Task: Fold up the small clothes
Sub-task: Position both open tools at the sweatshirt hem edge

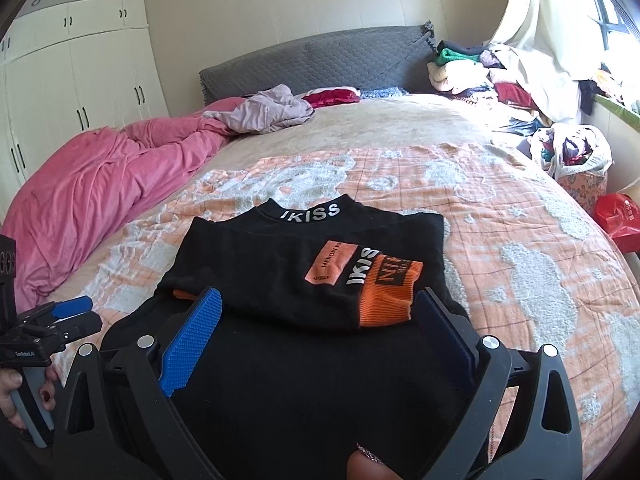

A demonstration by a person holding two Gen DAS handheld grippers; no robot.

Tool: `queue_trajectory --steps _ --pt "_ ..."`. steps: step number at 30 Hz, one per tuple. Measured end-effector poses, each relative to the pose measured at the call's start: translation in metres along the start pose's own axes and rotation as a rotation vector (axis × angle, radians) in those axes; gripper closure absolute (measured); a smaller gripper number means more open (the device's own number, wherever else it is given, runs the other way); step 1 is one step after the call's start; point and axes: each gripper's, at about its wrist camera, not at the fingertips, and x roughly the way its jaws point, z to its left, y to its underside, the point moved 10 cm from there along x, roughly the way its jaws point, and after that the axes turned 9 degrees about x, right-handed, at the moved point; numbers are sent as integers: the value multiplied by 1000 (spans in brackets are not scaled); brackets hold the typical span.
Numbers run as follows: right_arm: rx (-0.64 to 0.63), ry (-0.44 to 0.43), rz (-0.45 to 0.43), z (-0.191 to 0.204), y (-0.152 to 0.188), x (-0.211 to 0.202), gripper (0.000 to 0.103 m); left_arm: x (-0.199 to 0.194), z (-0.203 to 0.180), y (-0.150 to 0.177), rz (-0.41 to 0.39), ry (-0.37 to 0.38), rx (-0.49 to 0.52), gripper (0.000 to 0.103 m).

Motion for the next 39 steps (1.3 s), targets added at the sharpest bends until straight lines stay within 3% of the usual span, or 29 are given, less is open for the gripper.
queue_trajectory --steps 16,39 --pt "64 36 -28 -25 15 -23 6 -11 10 24 36 -39 -5 10" --pt "114 105 105 -61 78 -39 6 -17 29 57 102 -89 -3 10"
